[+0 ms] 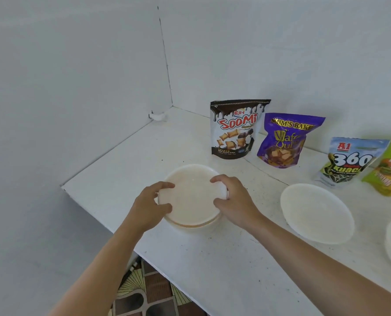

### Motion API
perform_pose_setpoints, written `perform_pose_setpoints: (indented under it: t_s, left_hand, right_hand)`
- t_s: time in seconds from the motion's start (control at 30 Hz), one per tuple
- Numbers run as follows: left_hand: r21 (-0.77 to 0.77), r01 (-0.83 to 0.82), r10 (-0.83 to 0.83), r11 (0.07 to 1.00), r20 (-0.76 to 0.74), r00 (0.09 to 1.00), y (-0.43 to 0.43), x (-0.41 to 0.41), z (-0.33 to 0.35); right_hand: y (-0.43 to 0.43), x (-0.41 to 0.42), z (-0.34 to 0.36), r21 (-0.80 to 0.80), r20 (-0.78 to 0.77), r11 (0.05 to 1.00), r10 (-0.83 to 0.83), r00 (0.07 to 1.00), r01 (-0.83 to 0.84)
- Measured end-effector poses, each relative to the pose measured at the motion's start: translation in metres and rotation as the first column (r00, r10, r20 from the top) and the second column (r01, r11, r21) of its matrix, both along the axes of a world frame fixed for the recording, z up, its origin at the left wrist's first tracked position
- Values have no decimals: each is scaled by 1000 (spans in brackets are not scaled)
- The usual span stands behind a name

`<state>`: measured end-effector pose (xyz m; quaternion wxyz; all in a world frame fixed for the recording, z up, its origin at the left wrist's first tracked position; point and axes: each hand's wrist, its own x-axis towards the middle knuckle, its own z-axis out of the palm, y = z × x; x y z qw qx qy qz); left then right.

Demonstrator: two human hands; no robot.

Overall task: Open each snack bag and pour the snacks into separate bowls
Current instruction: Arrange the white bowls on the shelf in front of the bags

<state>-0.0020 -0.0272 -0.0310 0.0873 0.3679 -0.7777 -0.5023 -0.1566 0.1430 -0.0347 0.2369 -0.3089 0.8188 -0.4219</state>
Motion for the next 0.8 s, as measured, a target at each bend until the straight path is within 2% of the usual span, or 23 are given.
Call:
perform_pose_setpoints:
  t_s: [0.2, 0.4, 0.6, 0.8]
  left_hand:
    - [-41, 45, -48, 998, -75, 996, 1, -17, 49]
    - [-67, 175, -184, 982, -174, 967, 49, -51, 108]
    - [-75, 344, -351, 936, -264, 898, 133, -112, 127]
    - [-31, 485, -472, 874, -293, 832, 244, -169, 121]
  right_hand:
    - [10, -8, 41, -162, -46, 984, -89, 995, 81]
    - [60, -33, 85, -278, -135, 943, -229, 964, 185]
    - [163, -62, 108, -328, -144, 883, -399, 906, 337]
    - [287, -83, 109, -373, -141, 777, -588, 797, 507]
